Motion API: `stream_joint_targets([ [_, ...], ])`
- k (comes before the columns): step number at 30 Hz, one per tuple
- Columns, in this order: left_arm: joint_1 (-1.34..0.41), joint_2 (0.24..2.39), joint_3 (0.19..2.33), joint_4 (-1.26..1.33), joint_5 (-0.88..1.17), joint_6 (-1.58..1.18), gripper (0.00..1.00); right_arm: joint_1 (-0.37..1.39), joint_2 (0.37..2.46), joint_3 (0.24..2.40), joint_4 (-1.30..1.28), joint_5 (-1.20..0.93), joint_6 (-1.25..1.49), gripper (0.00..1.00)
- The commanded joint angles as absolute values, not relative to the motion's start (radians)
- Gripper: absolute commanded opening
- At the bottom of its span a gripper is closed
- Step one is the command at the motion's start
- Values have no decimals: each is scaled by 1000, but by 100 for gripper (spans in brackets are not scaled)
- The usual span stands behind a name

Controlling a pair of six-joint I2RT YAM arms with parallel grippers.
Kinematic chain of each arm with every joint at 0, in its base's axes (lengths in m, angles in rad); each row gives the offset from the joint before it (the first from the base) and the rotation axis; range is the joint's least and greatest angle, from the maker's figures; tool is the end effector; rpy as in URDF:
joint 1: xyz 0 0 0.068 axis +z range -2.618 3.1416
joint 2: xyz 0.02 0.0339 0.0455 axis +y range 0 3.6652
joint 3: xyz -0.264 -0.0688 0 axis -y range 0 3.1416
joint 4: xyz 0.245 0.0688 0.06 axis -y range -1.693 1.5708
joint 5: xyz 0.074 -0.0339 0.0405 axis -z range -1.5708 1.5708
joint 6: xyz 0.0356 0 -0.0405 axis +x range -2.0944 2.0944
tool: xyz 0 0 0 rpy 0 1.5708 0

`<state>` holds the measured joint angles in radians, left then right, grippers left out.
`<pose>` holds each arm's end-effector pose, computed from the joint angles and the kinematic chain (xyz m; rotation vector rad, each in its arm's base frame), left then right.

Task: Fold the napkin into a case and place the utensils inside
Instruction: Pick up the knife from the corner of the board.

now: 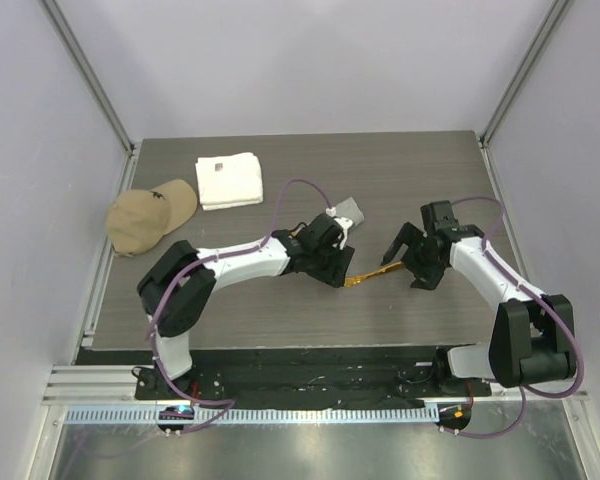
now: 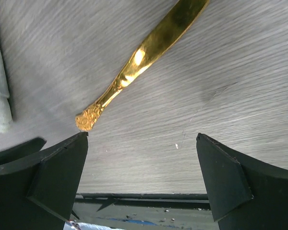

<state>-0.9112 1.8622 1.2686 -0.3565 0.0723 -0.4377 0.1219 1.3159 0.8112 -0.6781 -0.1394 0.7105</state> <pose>0.2407 -0.3147 0.1900 0.6480 2.5555 -0.6024 0.2359 0.0339 0.2019 0.7796 2.7051 0.4033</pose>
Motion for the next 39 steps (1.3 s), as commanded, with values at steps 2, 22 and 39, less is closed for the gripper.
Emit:
stream_joint_targets([
  [2, -933, 1795, 1242, -146, 46, -308, 56, 118, 1371, 920, -753, -72, 743, 100],
  [22, -996, 1925, 1420, -228, 81, -333, 21, 55, 1477, 969, -655, 61, 618, 25],
  [39, -982, 1937, 1448, -278, 143, -356, 24, 26, 1605, 1008, -571, 60, 561, 1],
])
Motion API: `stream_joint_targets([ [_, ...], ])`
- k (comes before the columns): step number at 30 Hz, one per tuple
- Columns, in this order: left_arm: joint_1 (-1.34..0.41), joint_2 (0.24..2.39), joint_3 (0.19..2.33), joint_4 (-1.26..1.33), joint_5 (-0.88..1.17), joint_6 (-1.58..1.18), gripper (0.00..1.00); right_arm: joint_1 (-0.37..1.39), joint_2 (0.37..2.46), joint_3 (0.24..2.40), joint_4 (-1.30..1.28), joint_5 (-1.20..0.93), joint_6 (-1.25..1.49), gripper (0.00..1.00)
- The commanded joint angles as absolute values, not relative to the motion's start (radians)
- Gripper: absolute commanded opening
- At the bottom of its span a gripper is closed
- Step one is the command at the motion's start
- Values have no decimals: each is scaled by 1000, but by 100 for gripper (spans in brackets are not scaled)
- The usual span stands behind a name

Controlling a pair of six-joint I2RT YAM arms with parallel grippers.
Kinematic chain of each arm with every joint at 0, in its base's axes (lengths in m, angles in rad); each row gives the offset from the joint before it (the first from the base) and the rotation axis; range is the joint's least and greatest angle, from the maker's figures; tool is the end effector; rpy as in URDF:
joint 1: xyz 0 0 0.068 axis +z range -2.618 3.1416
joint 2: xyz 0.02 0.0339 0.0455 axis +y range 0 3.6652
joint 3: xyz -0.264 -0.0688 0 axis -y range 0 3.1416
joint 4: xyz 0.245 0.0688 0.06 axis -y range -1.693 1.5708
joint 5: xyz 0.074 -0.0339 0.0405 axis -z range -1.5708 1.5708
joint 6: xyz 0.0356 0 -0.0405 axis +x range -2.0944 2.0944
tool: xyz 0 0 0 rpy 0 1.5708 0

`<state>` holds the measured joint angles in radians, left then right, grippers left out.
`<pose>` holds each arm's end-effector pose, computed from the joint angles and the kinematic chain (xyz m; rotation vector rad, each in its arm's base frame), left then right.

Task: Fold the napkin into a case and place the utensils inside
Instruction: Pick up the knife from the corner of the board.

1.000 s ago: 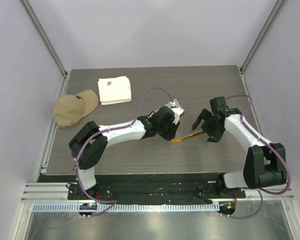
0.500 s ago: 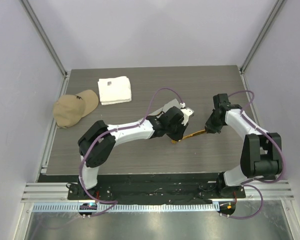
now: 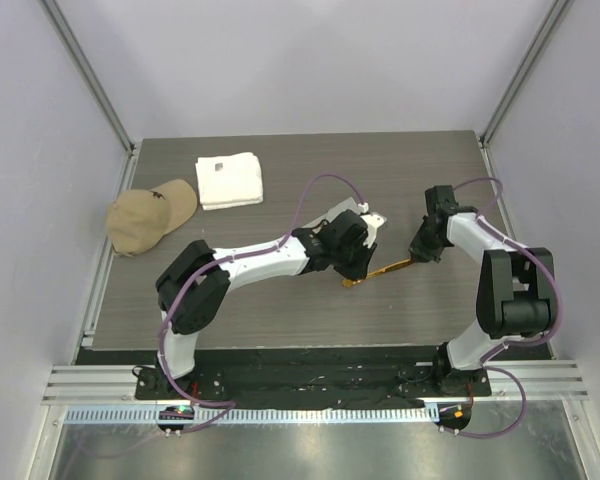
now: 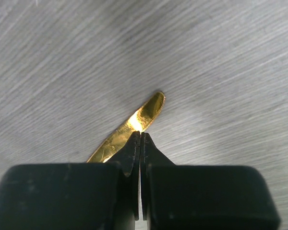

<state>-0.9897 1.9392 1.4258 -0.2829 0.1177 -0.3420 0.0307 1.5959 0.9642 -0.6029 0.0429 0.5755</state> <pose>0.2350 -0.3654 0.2136 0.8526 2.3511 -0.7457 0.2958 0.0076 0.1777 0.7650 2.7006 0.0847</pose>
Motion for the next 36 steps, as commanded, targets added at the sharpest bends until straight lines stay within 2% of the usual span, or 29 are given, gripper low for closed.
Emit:
stream_joint_targets([
  [1, -982, 1937, 1448, -279, 149, -356, 26, 26, 1614, 1011, -572, 61, 558, 1],
  [3, -980, 1937, 1447, -278, 156, -354, 30, 21, 1623, 1014, -569, 61, 557, 1],
  [7, -980, 1936, 1448, -270, 166, -344, 44, 20, 1643, 1005, -561, 64, 557, 1],
  [13, -980, 1967, 1503, -298, 175, -301, 52, 12, 1667, 954, -525, 48, 558, 1],
  [18, -980, 2017, 1589, -362, 184, -249, 54, -28, 1706, 933, -503, 37, 551, 1],
  [22, -982, 2109, 1683, -446, 212, -184, 49, -34, 1701, 908, -495, 48, 537, 1],
  [28, -991, 2172, 1741, -552, 144, -89, 41, -55, 1703, 894, -488, 34, 526, 1],
  [30, -991, 2175, 1729, -563, 117, -69, 40, -55, 1707, 893, -483, 29, 525, 1],
  [33, -991, 2181, 1730, -591, 71, -34, 47, -55, 1717, 890, -477, 20, 525, 1],
  [36, -991, 2194, 1755, -612, 55, -18, 48, -55, 1715, 887, -471, 18, 525, 1],
])
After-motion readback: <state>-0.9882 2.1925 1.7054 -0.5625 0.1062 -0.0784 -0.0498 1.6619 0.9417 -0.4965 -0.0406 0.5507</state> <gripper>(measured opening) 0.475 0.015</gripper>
